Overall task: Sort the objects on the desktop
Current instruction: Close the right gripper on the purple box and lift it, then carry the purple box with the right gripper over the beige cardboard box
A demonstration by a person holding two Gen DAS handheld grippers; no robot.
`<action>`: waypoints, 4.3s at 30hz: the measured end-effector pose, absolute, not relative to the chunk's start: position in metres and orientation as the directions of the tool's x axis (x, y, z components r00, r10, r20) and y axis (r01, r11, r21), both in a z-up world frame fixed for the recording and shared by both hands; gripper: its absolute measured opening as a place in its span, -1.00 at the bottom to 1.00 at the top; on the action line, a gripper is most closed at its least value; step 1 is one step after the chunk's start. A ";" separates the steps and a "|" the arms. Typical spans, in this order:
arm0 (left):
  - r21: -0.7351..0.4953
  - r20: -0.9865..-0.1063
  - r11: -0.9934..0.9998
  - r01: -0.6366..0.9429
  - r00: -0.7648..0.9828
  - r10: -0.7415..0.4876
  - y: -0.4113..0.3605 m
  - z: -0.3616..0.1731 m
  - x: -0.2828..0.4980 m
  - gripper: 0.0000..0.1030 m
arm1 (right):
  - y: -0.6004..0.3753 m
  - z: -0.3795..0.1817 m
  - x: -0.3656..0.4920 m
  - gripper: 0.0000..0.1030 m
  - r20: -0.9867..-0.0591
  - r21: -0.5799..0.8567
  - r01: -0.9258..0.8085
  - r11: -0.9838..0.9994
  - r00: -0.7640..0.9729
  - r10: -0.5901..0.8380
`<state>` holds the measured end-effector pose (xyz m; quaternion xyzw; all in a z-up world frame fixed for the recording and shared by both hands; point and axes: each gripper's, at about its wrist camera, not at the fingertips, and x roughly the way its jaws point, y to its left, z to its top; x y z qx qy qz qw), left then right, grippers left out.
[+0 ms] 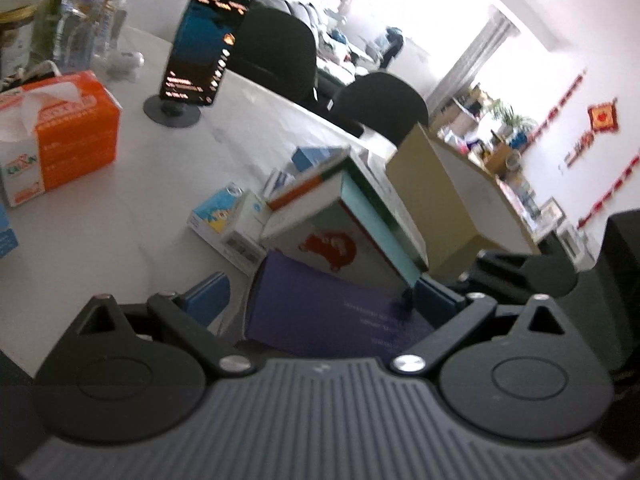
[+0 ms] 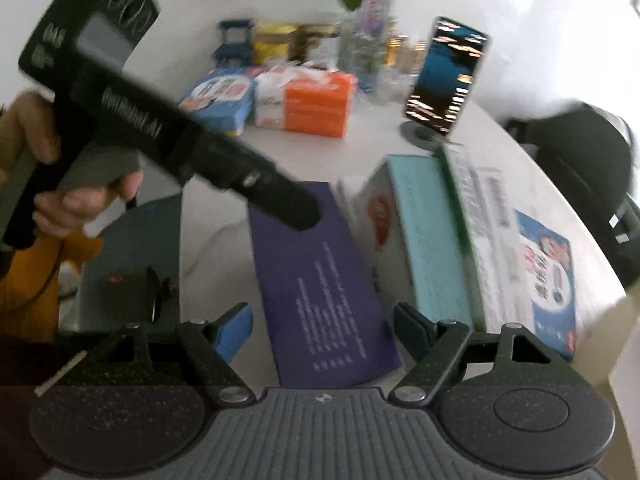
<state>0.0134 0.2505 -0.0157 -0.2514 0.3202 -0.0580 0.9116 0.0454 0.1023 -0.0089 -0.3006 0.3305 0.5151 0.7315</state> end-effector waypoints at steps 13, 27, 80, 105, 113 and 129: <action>-0.505 -0.560 0.847 -0.168 0.810 -0.174 0.261 -0.013 0.008 0.95 | 0.145 -0.026 0.048 0.48 -0.850 -0.172 -0.968 0.185 0.240 0.469; -0.515 -0.576 0.823 -0.241 0.808 -0.124 0.272 -0.016 0.002 0.95 | 0.161 -0.042 0.050 0.41 -0.876 -0.120 -0.977 0.174 0.187 0.444; -0.546 -0.367 0.836 0.049 0.884 -0.291 0.202 0.059 0.062 0.97 | 0.004 0.097 0.117 0.30 -0.773 0.127 -0.840 0.528 0.250 0.583; -0.422 -0.535 0.890 0.174 0.745 -0.399 0.085 0.018 0.177 0.95 | -0.140 0.099 0.235 0.30 -0.747 0.168 -0.511 0.843 0.492 0.447; -0.335 -0.589 0.926 0.176 0.728 -0.351 0.056 0.010 0.184 0.91 | -0.155 0.061 0.279 0.30 -0.785 0.180 -0.385 0.905 0.498 0.368; -0.238 -0.542 0.925 0.297 0.750 -0.380 0.027 0.025 0.174 0.87 | -0.141 -0.008 0.338 0.31 -0.858 0.016 -0.167 0.986 0.504 0.099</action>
